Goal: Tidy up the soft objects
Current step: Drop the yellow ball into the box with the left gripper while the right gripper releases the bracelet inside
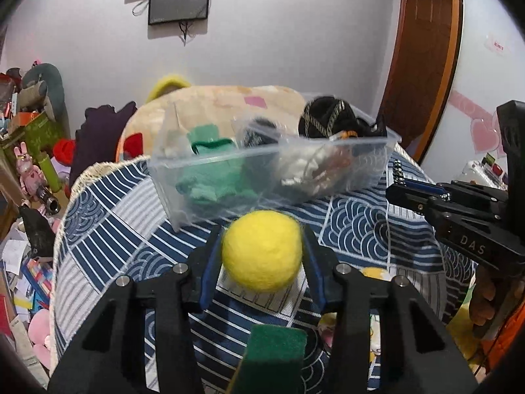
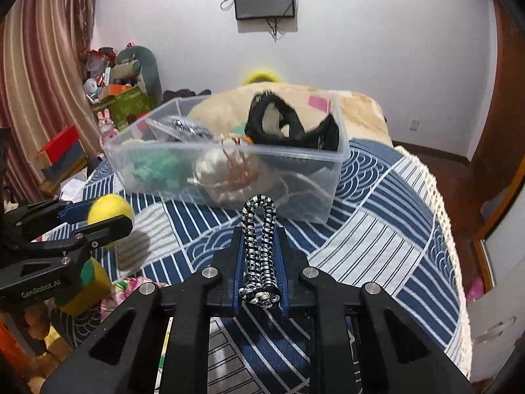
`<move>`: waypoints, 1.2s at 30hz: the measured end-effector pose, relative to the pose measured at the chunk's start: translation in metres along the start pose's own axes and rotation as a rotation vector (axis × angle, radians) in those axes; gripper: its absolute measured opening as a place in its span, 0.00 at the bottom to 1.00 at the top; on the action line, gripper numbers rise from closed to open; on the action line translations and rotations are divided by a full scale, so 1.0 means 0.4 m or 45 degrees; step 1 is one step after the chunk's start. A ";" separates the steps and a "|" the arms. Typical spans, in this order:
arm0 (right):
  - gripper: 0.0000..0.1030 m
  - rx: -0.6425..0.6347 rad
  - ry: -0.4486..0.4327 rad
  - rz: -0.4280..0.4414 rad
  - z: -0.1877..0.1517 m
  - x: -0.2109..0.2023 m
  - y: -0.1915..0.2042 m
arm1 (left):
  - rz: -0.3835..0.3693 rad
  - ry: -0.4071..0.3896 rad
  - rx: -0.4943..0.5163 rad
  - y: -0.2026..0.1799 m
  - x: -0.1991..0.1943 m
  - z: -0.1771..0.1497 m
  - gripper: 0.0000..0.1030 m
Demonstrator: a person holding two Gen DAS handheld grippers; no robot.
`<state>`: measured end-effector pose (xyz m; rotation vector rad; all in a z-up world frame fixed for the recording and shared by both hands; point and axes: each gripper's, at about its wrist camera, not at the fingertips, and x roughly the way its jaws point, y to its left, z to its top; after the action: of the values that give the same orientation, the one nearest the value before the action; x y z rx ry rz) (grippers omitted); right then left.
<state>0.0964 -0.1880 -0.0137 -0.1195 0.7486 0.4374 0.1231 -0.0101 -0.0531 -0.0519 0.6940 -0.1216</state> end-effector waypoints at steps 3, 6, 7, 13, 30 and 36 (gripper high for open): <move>0.15 0.002 -0.032 0.006 0.020 -0.011 0.003 | 0.022 -0.051 -0.004 0.009 -0.027 0.021 0.44; 0.15 0.007 -0.079 0.016 0.042 -0.025 0.002 | 0.049 -0.114 -0.009 0.023 -0.057 0.046 0.44; 0.15 0.009 -0.097 0.023 0.053 -0.031 0.000 | 0.054 -0.130 -0.015 0.028 -0.064 0.054 0.44; 0.15 0.009 -0.171 0.036 0.109 -0.041 0.021 | 0.090 -0.198 -0.037 0.049 -0.091 0.099 0.44; 0.15 -0.065 -0.248 0.051 0.208 -0.004 0.073 | 0.147 -0.190 -0.052 0.068 -0.015 0.173 0.44; 0.15 -0.084 -0.164 0.057 0.227 0.061 0.085 | 0.187 -0.175 -0.063 0.079 0.027 0.187 0.44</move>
<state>0.1554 -0.1256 0.0376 -0.1353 0.6117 0.5078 0.1822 0.0205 -0.0053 -0.0560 0.5615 0.0399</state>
